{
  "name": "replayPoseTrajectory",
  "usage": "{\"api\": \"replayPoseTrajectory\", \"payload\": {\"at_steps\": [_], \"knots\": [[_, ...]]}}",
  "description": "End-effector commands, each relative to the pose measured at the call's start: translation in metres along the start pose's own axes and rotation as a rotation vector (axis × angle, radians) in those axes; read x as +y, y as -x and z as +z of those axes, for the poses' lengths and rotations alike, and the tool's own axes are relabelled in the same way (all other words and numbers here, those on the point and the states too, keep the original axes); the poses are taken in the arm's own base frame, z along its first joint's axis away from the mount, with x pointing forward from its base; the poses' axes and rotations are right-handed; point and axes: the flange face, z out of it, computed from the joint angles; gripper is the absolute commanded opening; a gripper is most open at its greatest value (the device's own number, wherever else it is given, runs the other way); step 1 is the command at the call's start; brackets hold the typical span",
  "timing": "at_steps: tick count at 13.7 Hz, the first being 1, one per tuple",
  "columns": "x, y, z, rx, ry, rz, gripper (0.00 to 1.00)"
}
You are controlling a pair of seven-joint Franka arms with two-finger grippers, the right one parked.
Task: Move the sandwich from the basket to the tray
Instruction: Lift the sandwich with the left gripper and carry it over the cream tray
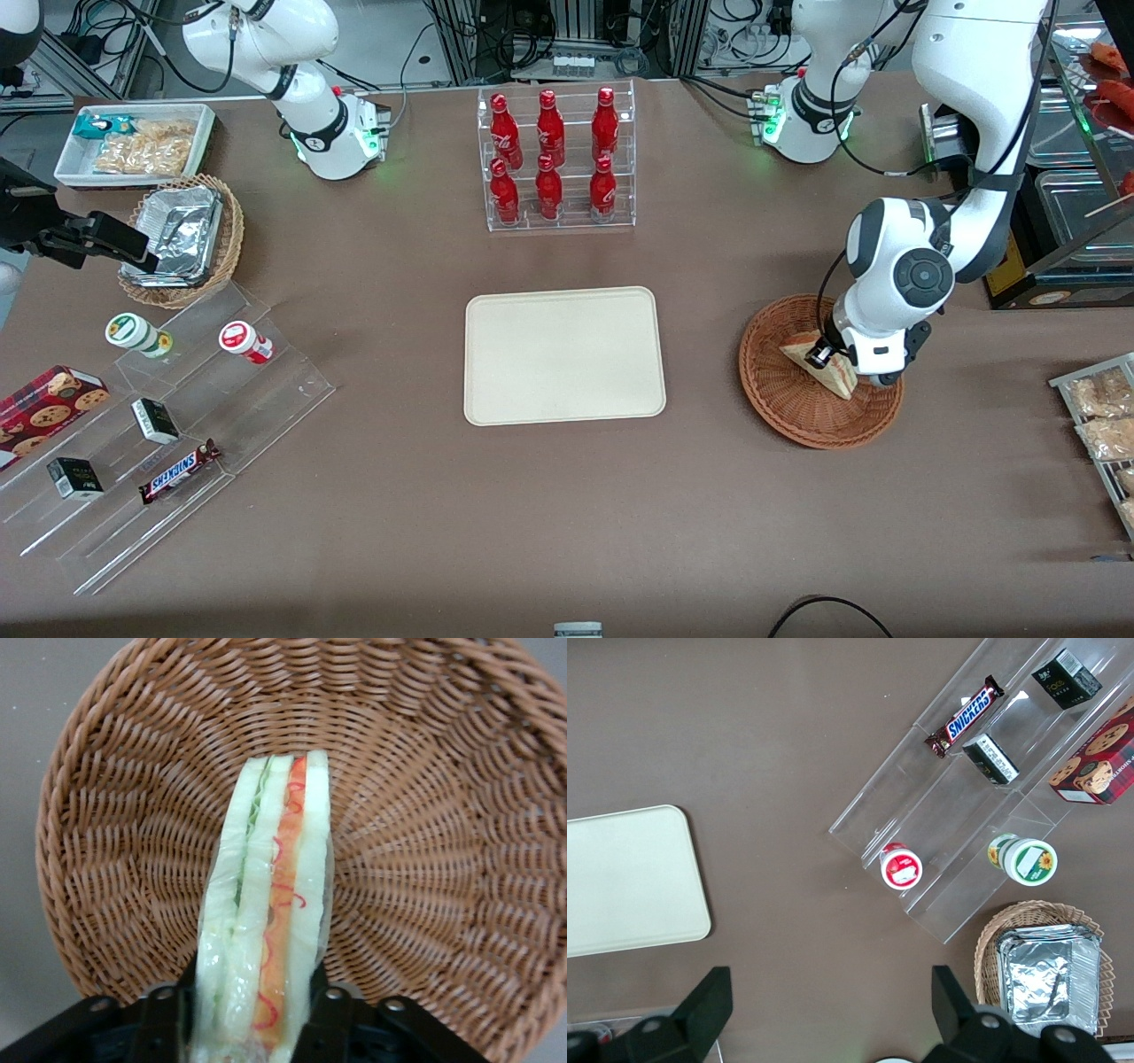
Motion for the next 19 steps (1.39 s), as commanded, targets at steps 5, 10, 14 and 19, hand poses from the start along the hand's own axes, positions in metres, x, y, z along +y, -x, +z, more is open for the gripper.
{"api": "replayPoseTrajectory", "payload": {"at_steps": [5,10,14,19], "knots": [[0.026,0.006,-0.067,-0.069,-0.126,0.161,0.12],[0.059,0.065,-0.091,-0.091,-0.188,0.401,0.12],[0.101,0.136,-0.09,-0.071,-0.181,0.55,0.09],[0.174,0.221,-0.073,-0.128,-0.115,0.714,0.1]]}}
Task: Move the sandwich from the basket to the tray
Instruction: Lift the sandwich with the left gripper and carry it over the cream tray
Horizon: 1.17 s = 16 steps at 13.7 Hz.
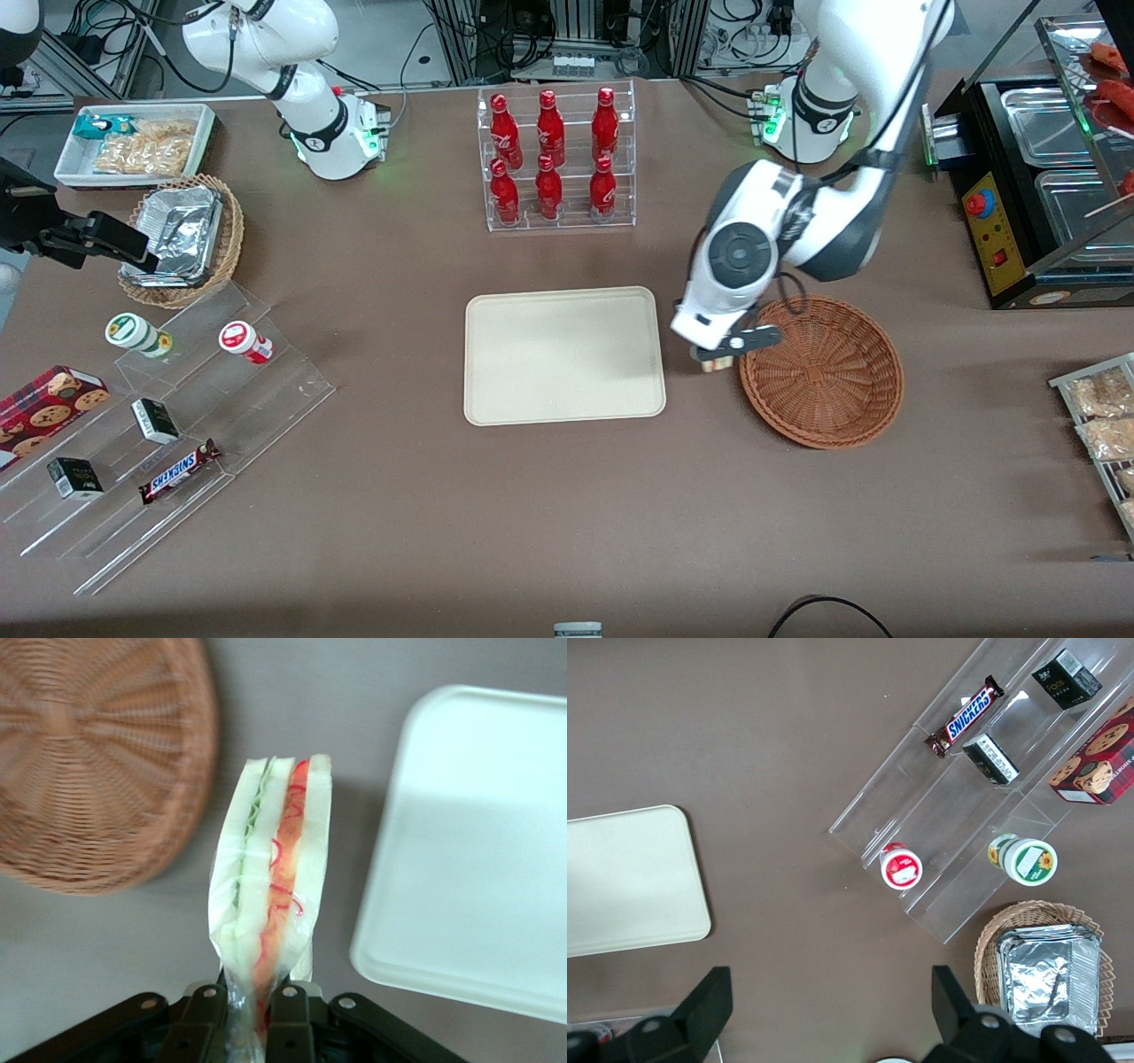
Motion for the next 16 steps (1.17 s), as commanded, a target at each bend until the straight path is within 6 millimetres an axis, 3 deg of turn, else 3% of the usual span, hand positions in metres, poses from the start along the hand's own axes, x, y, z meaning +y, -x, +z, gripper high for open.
{"api": "replayPoseTrajectory", "payload": {"at_steps": [1,4,9,12,16], "knots": [[0.06,-0.002,0.008,-0.033,0.046,0.028,0.1],[0.113,0.013,0.026,-0.032,0.048,0.031,0.09],[0.18,0.034,0.053,0.031,0.098,-0.015,0.09],[0.202,0.037,0.062,0.042,0.108,-0.034,0.09],[0.213,0.028,0.068,0.077,0.103,-0.052,0.09]]}}
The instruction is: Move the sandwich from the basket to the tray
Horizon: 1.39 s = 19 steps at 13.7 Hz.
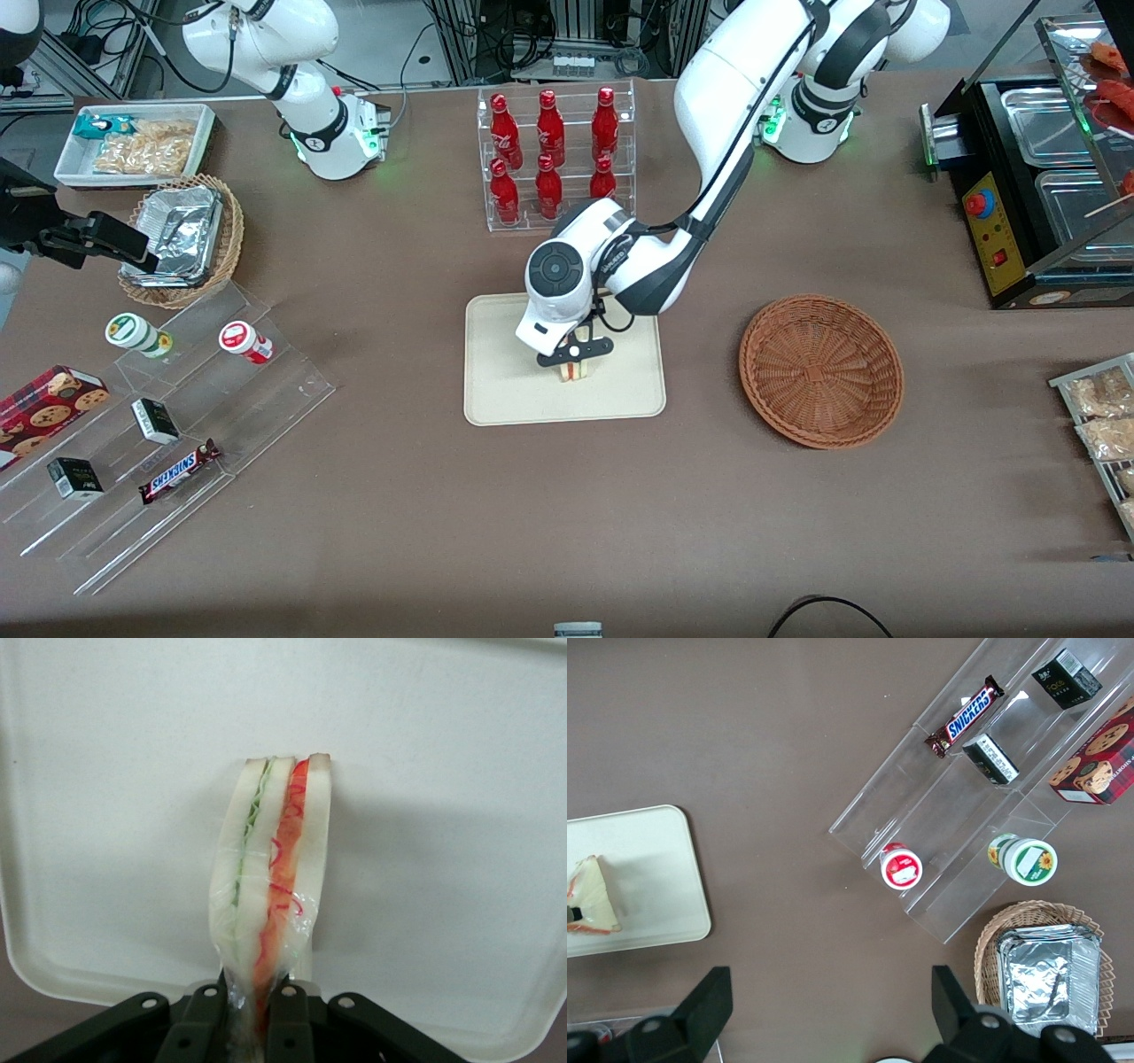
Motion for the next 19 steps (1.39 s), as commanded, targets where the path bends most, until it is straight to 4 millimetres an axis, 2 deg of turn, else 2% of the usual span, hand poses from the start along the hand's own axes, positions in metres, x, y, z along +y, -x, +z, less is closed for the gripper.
{"api": "replayPoseTrajectory", "payload": {"at_steps": [1,2,3,5,6,8,10,14,17,18,19], "knots": [[0.009,-0.009,0.005,0.062,-0.027,-0.035,0.09],[0.01,-0.01,0.006,0.081,-0.029,-0.034,0.1],[0.011,-0.009,0.005,0.081,-0.026,-0.032,0.17],[0.009,-0.012,0.001,0.081,-0.021,-0.03,0.88],[0.008,-0.013,-0.003,0.078,-0.013,-0.04,1.0],[0.009,-0.011,-0.018,0.088,0.002,-0.04,1.0],[0.009,-0.006,-0.045,0.1,0.024,-0.041,1.0],[-0.01,0.009,-0.116,0.073,0.021,-0.037,1.0],[-0.057,-0.004,-0.168,0.048,-0.001,0.041,1.0],[-0.083,-0.018,-0.178,0.035,-0.005,0.05,1.0],[-0.102,-0.024,-0.19,0.006,-0.007,0.041,1.0]]}}
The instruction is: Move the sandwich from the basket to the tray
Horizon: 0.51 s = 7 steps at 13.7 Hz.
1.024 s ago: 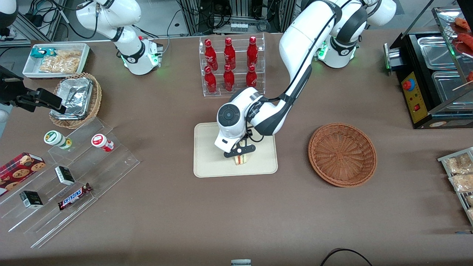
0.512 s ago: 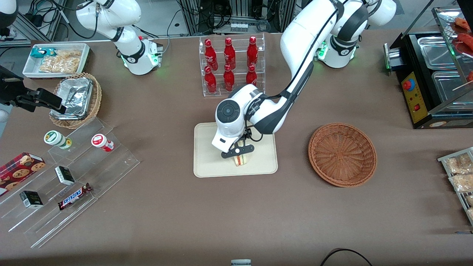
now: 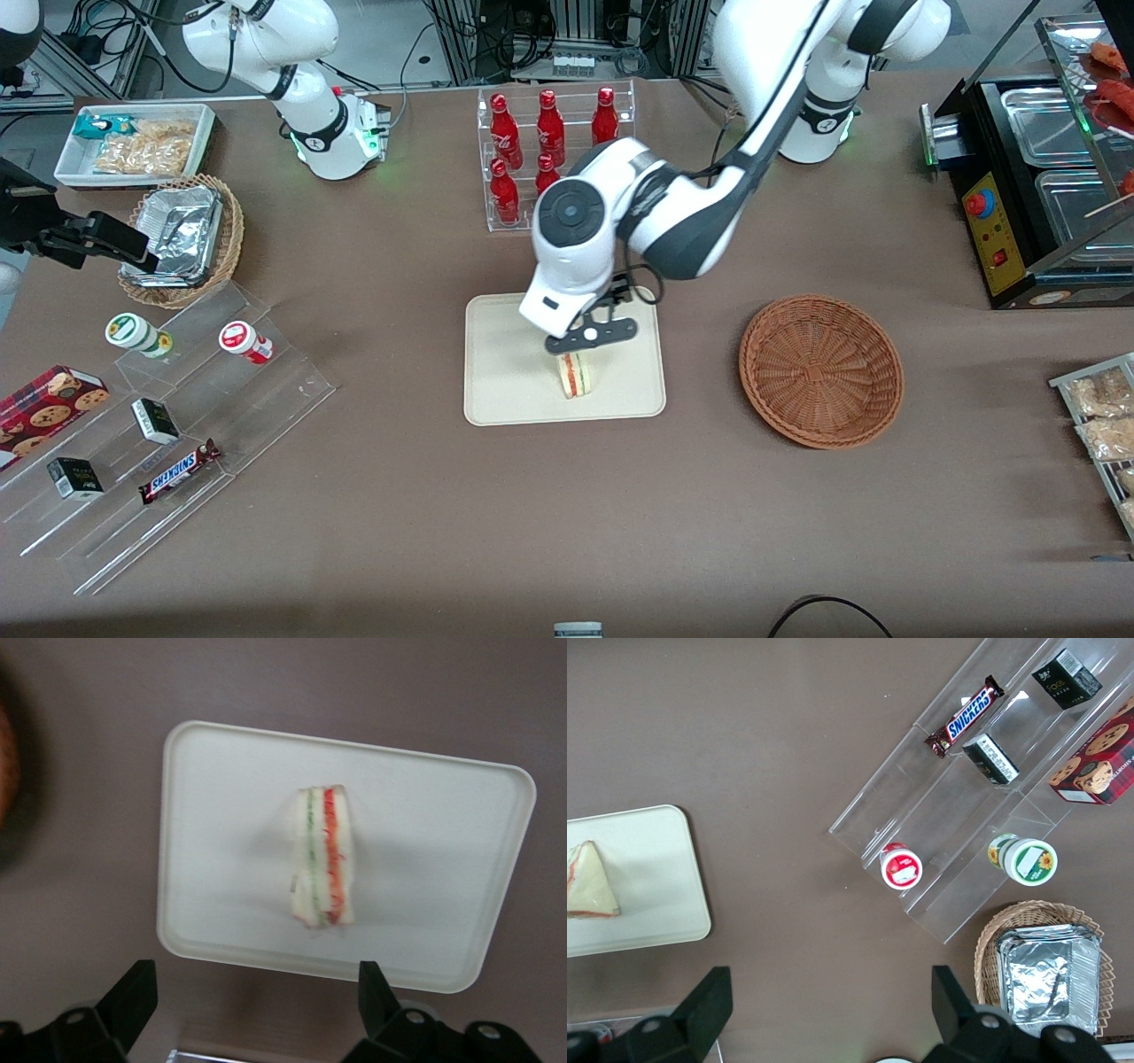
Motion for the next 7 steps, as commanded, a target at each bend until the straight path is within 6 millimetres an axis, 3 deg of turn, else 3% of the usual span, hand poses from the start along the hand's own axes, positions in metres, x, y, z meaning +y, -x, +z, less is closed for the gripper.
{"api": "replayPoseTrajectory", "payload": {"at_steps": [1,3,7], "knots": [[-0.059,-0.004,-0.023,-0.094,-0.05,0.007,1.0],[-0.112,-0.041,-0.029,-0.129,-0.084,-0.055,1.0],[-0.205,-0.069,-0.035,-0.166,-0.066,0.035,1.0]]}}
